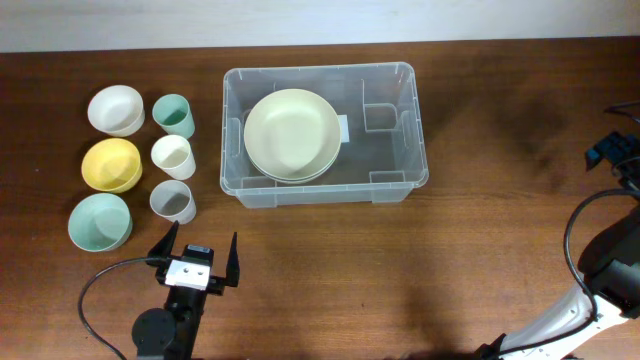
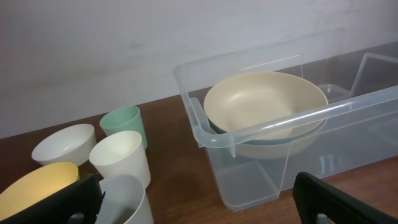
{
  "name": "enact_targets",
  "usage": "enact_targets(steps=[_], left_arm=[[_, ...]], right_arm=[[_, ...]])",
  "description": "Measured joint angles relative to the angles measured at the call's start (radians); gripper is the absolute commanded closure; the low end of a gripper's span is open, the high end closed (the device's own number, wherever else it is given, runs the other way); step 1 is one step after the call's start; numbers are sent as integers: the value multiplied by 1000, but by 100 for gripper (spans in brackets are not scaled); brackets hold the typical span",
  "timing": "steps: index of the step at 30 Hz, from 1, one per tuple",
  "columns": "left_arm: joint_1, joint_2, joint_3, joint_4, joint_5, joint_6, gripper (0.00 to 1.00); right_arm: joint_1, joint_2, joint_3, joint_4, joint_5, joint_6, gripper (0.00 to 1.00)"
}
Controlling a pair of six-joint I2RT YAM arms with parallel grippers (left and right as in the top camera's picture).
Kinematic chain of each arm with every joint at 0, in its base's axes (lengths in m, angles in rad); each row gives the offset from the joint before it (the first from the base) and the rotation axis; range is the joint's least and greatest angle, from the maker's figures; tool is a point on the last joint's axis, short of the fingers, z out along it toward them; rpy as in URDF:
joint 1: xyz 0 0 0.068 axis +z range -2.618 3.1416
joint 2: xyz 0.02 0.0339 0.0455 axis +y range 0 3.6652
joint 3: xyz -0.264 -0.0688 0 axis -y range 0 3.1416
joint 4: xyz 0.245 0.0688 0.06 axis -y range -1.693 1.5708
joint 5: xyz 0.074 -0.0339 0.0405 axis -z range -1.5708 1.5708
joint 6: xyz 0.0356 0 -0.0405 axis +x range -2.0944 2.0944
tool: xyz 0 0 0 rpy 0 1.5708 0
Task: Pack container
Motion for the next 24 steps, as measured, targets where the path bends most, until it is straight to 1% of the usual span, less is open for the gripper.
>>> enact_targets(steps=[24], left_arm=[[0,0,0,0,0,0,0]], right_arm=[[0,0,0,15,0,0,1]])
